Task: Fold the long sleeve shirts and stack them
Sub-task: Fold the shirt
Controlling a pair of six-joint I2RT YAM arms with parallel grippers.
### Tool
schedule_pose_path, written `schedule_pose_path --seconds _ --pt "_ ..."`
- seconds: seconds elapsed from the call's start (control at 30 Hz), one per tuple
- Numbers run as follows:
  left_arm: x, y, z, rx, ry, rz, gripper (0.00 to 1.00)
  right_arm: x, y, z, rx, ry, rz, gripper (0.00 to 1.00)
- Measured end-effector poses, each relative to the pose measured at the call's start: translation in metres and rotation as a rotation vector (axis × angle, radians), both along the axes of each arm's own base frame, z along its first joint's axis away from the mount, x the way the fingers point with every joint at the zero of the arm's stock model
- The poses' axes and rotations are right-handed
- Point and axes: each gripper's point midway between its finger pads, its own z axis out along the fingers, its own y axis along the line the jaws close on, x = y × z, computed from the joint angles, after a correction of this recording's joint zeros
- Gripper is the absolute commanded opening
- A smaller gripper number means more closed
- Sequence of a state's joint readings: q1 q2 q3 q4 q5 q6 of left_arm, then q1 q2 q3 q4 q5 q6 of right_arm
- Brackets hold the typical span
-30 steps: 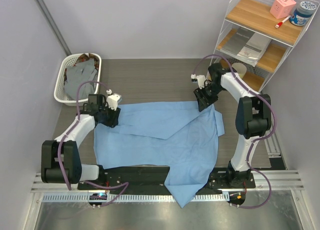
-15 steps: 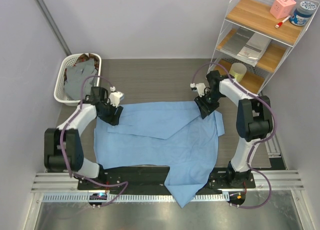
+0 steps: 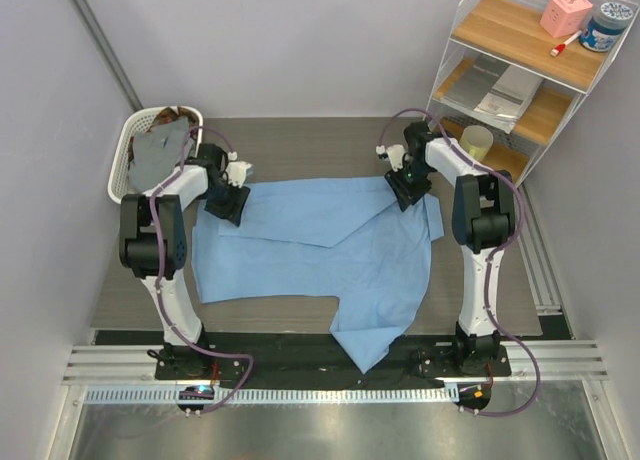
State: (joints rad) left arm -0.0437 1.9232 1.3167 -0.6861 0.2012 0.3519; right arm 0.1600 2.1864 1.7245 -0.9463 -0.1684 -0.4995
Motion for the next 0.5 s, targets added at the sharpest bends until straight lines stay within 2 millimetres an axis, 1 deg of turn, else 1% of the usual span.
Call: schedule_pose_path --seconds 0.03,0.07,0.1,0.17,0.2,0.23,0.3,0.33,0.37,0.4,0.47,0.5 --pt "0.011 -0.001 0.000 -0.002 -0.010 0.005 0.54 0.012 0.000 0.000 -0.002 -0.020 -0.004 0.47" --pt "0.016 -0.001 0.000 -0.003 -0.015 0.008 0.55 0.023 0.000 0.002 -0.003 -0.042 -0.006 0.48" --pt "0.024 -0.002 0.002 -0.007 -0.024 0.009 0.56 0.039 0.001 0.003 -0.002 -0.074 -0.007 0.49" --pt "0.033 -0.005 0.004 -0.022 -0.037 0.006 0.59 0.057 0.002 0.005 0.006 -0.110 -0.007 0.51" --pt "0.035 -0.008 0.005 -0.039 -0.040 -0.001 0.61 0.063 0.003 0.008 0.013 -0.126 -0.005 0.52" --pt "0.033 -0.012 0.006 -0.058 -0.036 -0.010 0.63 0.064 0.006 0.009 0.028 -0.126 0.003 0.55" --pt "0.026 -0.019 0.012 -0.107 -0.029 -0.031 0.64 0.055 0.011 0.017 0.075 -0.115 0.021 0.57" --pt "0.018 -0.024 0.018 -0.135 -0.024 -0.049 0.65 0.048 0.013 0.023 0.094 -0.110 0.033 0.58" --pt "0.010 -0.027 0.024 -0.157 -0.021 -0.066 0.65 0.034 0.015 0.029 0.121 -0.101 0.053 0.61" --pt "-0.003 -0.033 0.035 -0.188 -0.025 -0.094 0.66 0.014 0.018 0.039 0.151 -0.086 0.080 0.64" --pt "-0.027 -0.040 0.056 -0.234 -0.036 -0.150 0.66 -0.028 0.023 0.068 0.201 -0.082 0.144 0.71" --pt "-0.040 -0.044 0.067 -0.256 -0.050 -0.183 0.66 -0.044 0.025 0.081 0.222 -0.097 0.181 0.72"
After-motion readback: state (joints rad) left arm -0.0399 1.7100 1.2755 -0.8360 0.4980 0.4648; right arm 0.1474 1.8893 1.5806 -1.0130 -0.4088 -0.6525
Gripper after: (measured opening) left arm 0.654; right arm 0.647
